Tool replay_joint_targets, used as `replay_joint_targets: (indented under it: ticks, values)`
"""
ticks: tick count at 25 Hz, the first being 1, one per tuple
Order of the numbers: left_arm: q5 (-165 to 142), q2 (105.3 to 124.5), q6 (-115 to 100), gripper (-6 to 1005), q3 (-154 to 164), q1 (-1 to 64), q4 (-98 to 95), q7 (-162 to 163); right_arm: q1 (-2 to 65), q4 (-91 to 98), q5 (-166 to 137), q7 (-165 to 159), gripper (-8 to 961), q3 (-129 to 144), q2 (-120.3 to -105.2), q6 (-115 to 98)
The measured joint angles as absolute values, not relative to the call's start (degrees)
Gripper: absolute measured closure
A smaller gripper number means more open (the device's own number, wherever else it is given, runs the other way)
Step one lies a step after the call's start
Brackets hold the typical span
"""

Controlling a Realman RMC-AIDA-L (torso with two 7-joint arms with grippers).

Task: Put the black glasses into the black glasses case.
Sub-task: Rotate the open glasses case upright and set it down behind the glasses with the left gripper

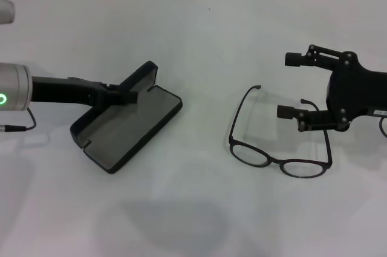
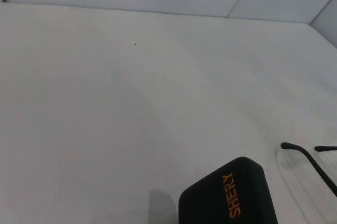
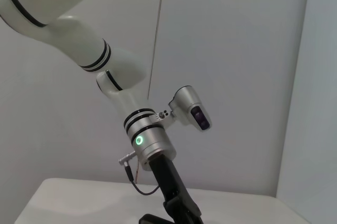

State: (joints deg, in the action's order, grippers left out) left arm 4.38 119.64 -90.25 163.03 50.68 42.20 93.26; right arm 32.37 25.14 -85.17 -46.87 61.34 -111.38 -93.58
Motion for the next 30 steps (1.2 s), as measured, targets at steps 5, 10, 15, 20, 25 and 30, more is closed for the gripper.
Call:
replay_joint_targets:
  ticks: [5,10,15,20,25,30]
  values:
    - [4.2,119.39,-90.2,465,163.0,50.8,42.2,93.6,32.2,25.1,-85.2,-45.8,84,61.3,-111.50,-93.7]
    - [4.1,119.21,-90.2,542,163.1,51.5,42.2,91.8,32.1,25.1,-85.2,-45.3,84,61.5,-111.60,-93.9]
    - [4.4,119.19,-90.2,634,163.1,52.1,42.2,88.3,32.0,25.1,-86.3,-44.4,83,61.7,-111.62,-95.5]
    - [4.5,119.17,-89.9,784,163.1,53.7,42.5,85.1,30.8,25.2,-87.4,-42.3,83,61.7,-111.62,-97.2]
    - [5.2,119.17,-89.4,789,163.1,56.6,42.5,79.0,29.9,25.2,-87.4,-41.2,84,61.7,-111.62,-97.5]
    - [5.3,119.43,-83.1,794,163.1,61.5,40.9,66.9,29.4,24.9,-88.7,-39.6,84,61.7,-112.26,-98.4]
